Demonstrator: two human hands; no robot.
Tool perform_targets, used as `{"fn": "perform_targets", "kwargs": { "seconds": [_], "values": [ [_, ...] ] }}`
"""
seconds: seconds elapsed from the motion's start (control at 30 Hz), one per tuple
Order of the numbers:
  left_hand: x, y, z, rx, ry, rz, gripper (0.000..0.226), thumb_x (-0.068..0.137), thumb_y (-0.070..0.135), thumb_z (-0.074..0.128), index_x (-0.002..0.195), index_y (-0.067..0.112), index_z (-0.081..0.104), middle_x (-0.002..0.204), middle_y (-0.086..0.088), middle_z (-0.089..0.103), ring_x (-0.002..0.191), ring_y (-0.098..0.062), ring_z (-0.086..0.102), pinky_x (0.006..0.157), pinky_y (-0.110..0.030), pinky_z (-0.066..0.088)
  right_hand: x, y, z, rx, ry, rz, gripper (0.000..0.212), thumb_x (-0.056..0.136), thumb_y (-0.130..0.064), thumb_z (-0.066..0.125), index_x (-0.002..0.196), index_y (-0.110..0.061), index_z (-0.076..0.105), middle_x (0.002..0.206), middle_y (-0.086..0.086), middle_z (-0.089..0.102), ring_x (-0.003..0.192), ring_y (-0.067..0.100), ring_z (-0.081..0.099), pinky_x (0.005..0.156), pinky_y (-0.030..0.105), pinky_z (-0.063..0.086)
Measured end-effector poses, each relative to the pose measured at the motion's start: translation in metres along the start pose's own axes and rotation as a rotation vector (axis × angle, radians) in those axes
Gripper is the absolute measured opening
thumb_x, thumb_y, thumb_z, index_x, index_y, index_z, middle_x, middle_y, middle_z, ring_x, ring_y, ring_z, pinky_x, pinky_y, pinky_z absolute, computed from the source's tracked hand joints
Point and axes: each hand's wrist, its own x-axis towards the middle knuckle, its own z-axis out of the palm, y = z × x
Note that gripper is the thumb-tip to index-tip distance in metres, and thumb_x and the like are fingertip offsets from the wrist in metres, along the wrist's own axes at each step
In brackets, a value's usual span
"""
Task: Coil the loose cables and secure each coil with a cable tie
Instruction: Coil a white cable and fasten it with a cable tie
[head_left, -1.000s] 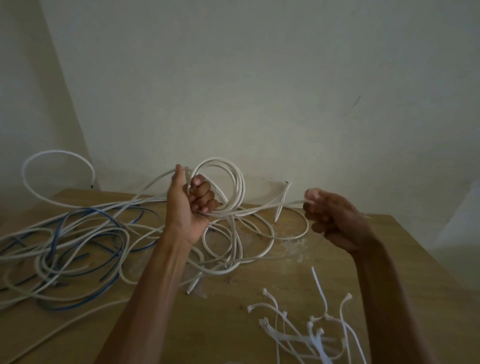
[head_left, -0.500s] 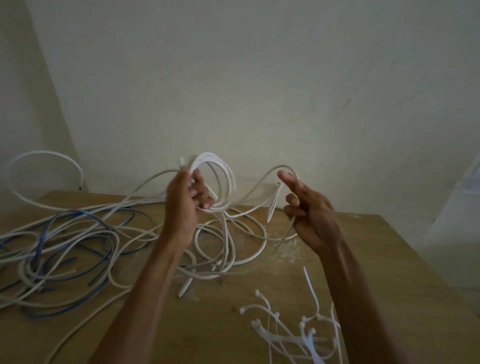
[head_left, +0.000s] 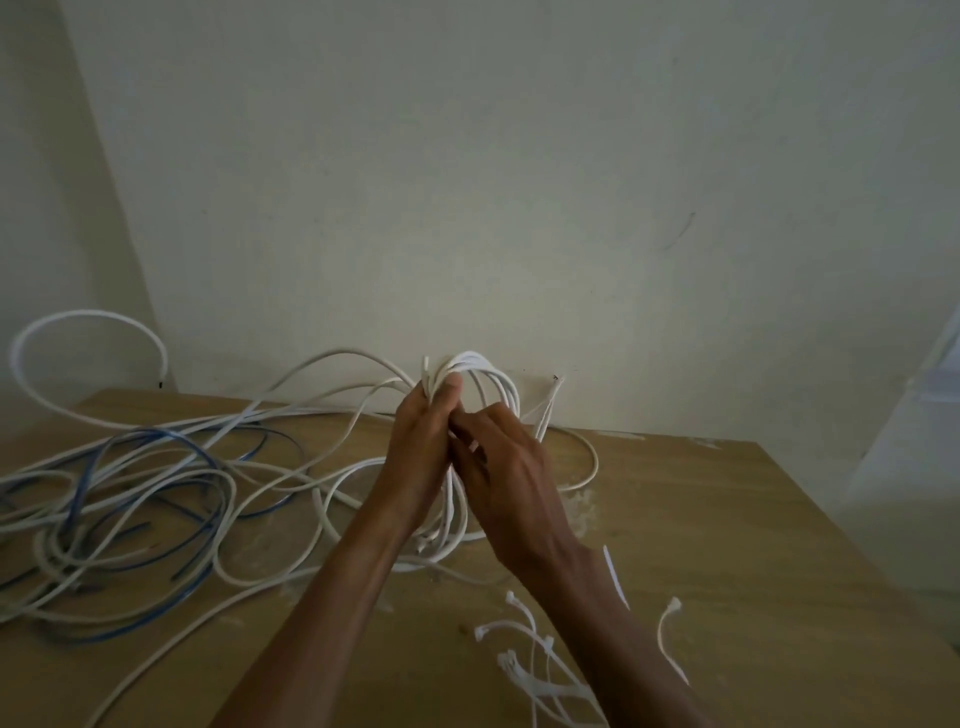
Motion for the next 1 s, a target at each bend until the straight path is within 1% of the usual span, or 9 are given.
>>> {"fn": "perform_targets", "kwargs": {
  "seconds": [0.07, 0.17, 0.3, 0.37, 0.47, 0.63, 0.77, 0.9, 1.0],
  "values": [
    [0.001, 0.002, 0.002, -0.088, 0.052, -0.052, 0.038, 0.107, 0.028, 0.048, 0.072, 0.015, 0.051, 0.058, 0.001, 0.045, 0.051, -0.012, 0.047, 0.051, -0.025, 0.044, 0.004, 0.004, -0.008, 0.163, -0.107, 0.168, 0.027, 0.096, -0.025, 0.068, 0.121, -0.023, 0.057, 0.092, -0.011, 0.064, 0.07, 0.0, 0.057, 0.063, 0.017, 0.045],
    [0.016, 0.012, -0.013, -0.418, 0.166, -0.131, 0.041, 0.109, 0.035, 0.041, 0.071, 0.019, 0.042, 0.053, 0.006, 0.036, 0.043, -0.009, 0.036, 0.047, -0.023, 0.039, 0.01, 0.024, -0.035, 0.352, -0.48, 0.327, 0.032, 0.091, -0.022, 0.075, 0.117, -0.02, 0.058, 0.076, -0.005, 0.068, 0.062, -0.001, 0.061, 0.06, 0.018, 0.048],
    [0.031, 0.019, -0.052, -0.744, 0.2, -0.07, 0.042, 0.107, 0.039, 0.04, 0.073, 0.014, 0.047, 0.057, 0.002, 0.051, 0.058, -0.015, 0.062, 0.066, -0.028, 0.061, 0.014, 0.067, -0.067, 0.337, -0.578, 0.355, 0.004, 0.094, -0.02, 0.07, 0.096, -0.018, 0.073, 0.078, 0.004, 0.072, 0.069, 0.011, 0.067, 0.069, 0.032, 0.057],
    [0.032, 0.019, -0.059, -0.78, 0.164, -0.054, 0.042, 0.107, 0.039, 0.041, 0.073, 0.014, 0.047, 0.053, 0.002, 0.049, 0.057, -0.014, 0.061, 0.064, -0.027, 0.06, 0.011, 0.08, -0.074, 0.266, -0.564, 0.378, 0.009, 0.095, -0.025, 0.069, 0.088, -0.019, 0.072, 0.077, 0.003, 0.073, 0.07, 0.015, 0.068, 0.073, 0.038, 0.056],
    [0.031, 0.019, -0.051, -0.712, 0.138, -0.074, 0.041, 0.107, 0.039, 0.041, 0.072, 0.019, 0.04, 0.047, 0.008, 0.029, 0.036, -0.005, 0.029, 0.036, -0.018, 0.03, 0.009, 0.089, -0.076, 0.356, -0.405, 0.471, 0.015, 0.097, -0.024, 0.066, 0.087, -0.014, 0.07, 0.068, 0.002, 0.066, 0.063, 0.026, 0.059, 0.065, 0.039, 0.053],
    [0.025, 0.02, -0.04, -0.557, 0.119, -0.078, 0.045, 0.105, 0.047, 0.044, 0.068, 0.021, 0.044, 0.045, 0.008, 0.025, 0.036, -0.006, 0.019, 0.036, -0.021, 0.019, 0.011, 0.091, -0.073, 0.608, -0.046, 0.65, 0.013, 0.086, -0.02, 0.076, 0.091, -0.009, 0.072, 0.064, 0.002, 0.052, 0.054, 0.015, 0.037, 0.046, 0.026, 0.027],
    [0.033, 0.025, -0.063, -0.578, 0.192, -0.025, 0.045, 0.106, 0.048, 0.041, 0.07, 0.021, 0.044, 0.045, 0.009, 0.026, 0.035, -0.005, 0.021, 0.035, -0.02, 0.023, 0.004, 0.105, -0.096, 0.434, -0.394, 0.731, 0.037, 0.085, -0.043, 0.068, 0.078, -0.008, 0.071, 0.053, -0.012, 0.046, 0.049, 0.008, 0.032, 0.044, 0.02, 0.027],
    [0.03, 0.022, -0.064, -0.487, 0.195, -0.011, 0.046, 0.105, 0.051, 0.041, 0.071, 0.021, 0.043, 0.047, 0.008, 0.025, 0.037, -0.006, 0.02, 0.037, -0.021, 0.023, 0.003, 0.123, -0.102, 0.98, -0.291, 0.917, 0.034, 0.094, -0.04, 0.057, 0.08, -0.009, 0.062, 0.061, -0.005, 0.027, 0.048, 0.005, 0.024, 0.037, 0.015, 0.021],
    [0.018, 0.017, -0.036, -0.361, 0.104, 0.015, 0.046, 0.104, 0.054, 0.038, 0.073, 0.02, 0.044, 0.05, 0.007, 0.025, 0.04, -0.008, 0.02, 0.04, -0.023, 0.025, 0.012, 0.112, -0.096, 1.35, -0.096, 0.927, 0.029, 0.097, -0.02, 0.049, 0.114, 0.0, 0.062, 0.073, -0.002, 0.046, 0.057, 0.005, 0.038, 0.045, 0.015, 0.035]
  ]
}}
